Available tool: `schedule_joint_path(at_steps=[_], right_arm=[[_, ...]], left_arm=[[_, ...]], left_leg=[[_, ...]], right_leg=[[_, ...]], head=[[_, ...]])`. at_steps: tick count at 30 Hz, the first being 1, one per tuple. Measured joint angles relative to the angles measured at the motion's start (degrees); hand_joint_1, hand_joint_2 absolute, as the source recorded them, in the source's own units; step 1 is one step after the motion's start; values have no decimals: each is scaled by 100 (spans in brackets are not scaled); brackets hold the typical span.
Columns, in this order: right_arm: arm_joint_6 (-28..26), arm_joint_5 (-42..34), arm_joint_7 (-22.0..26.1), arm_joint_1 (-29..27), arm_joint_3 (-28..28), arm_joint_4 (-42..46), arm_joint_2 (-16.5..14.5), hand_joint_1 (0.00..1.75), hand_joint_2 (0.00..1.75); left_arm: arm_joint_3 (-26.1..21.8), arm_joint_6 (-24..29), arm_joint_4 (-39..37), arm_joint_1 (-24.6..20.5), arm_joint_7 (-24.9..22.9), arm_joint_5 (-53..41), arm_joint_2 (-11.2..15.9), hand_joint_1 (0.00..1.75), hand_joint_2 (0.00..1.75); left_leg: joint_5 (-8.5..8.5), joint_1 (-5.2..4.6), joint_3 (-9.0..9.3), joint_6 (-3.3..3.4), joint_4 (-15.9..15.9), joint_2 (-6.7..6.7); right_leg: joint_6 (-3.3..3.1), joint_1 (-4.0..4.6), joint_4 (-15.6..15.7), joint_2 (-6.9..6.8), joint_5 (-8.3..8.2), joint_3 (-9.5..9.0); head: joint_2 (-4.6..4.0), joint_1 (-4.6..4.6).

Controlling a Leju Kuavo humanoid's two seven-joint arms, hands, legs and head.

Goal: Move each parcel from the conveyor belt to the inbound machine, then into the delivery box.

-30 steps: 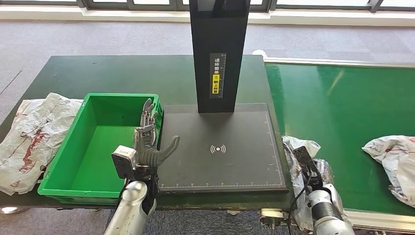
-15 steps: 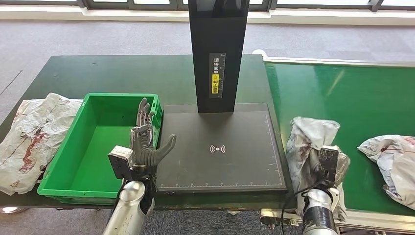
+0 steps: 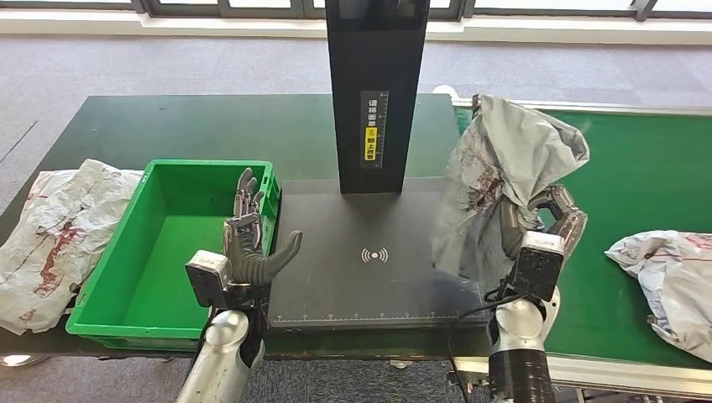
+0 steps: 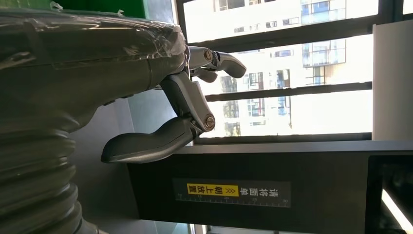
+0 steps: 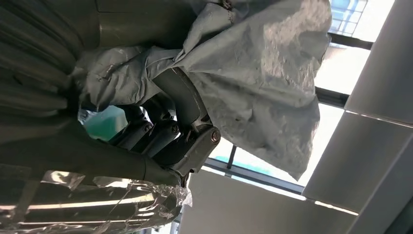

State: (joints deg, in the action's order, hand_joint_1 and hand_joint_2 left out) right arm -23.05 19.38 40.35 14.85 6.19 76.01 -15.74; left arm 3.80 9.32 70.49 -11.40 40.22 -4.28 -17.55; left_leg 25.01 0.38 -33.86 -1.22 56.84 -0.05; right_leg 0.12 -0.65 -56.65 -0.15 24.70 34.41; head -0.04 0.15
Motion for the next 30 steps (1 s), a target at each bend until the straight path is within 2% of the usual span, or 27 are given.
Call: schedule_joint_path(at_steps=[4, 7, 8, 11, 12, 17, 22, 29, 30], right_arm=[[264, -99, -5, 5, -192, -1, -1, 175, 175], [903, -220, -15, 71, -410, -216, -5, 175, 175], [1128, -238, -18, 104, -499, -336, -10, 162, 175], [1506, -178, -21, 237, -774, -785, -49, 31, 175], [1527, -124, -29, 301, -854, -980, -69, 0, 175], [1349, 75, -95, 591, -1045, -1885, -153, 0, 175], [1274, 121, -121, 739, -1097, -2316, -191, 0, 175], [905, 353, -178, 1054, -1120, -3127, -190, 0, 175], [881, 372, -181, 1094, -1120, -3244, -190, 0, 131]], left_arm=[[0, -33, -7, -2, 0, 1, 0, 0, 175], [0, -56, -20, -6, 0, 2, 0, 0, 175], [0, -65, -26, -7, 0, 2, 0, 0, 175], [0, -84, -52, -11, 0, 2, 0, 0, 175], [0, -85, -58, -12, 0, 2, 0, 0, 175], [0, -84, -64, -13, 0, 2, 0, 0, 175], [0, -84, -64, -13, 0, 2, 2, 0, 175], [2, -27, -66, -13, 1, 6, 0, 0, 175], [2, -12, -66, -13, 1, 10, 0, 0, 175]], left_leg=[[1, 0, -2, 0, 0, 0], [1, 0, -2, 0, -1, -1], [1, 0, -2, 0, -1, 0], [0, 0, -1, -2, -1, 0], [-1, 0, -1, -3, -1, -1], [-4, 1, -1, -7, -1, -6], [-4, 1, -2, -7, 0, -7], [-3, 0, -1, -6, 0, -6], [-3, 0, -1, -6, 0, -6]], right_leg=[[0, 0, 0, 0, 0, 0], [0, 2, 0, 2, 0, 0], [0, 3, 0, 2, 0, 1], [0, 9, 0, 1, 0, 0], [-1, 11, 0, 0, 0, 0], [-1, 11, 0, -3, 0, 0], [-1, 6, 0, -3, 0, 1], [-1, 6, 1, -2, 0, 1], [-1, 6, 1, -3, 0, 1]], head=[[0, 0], [0, 0], [0, -1], [-1, -2], [0, -2], [0, -1], [0, -1], [-1, -1], [-1, -1]])
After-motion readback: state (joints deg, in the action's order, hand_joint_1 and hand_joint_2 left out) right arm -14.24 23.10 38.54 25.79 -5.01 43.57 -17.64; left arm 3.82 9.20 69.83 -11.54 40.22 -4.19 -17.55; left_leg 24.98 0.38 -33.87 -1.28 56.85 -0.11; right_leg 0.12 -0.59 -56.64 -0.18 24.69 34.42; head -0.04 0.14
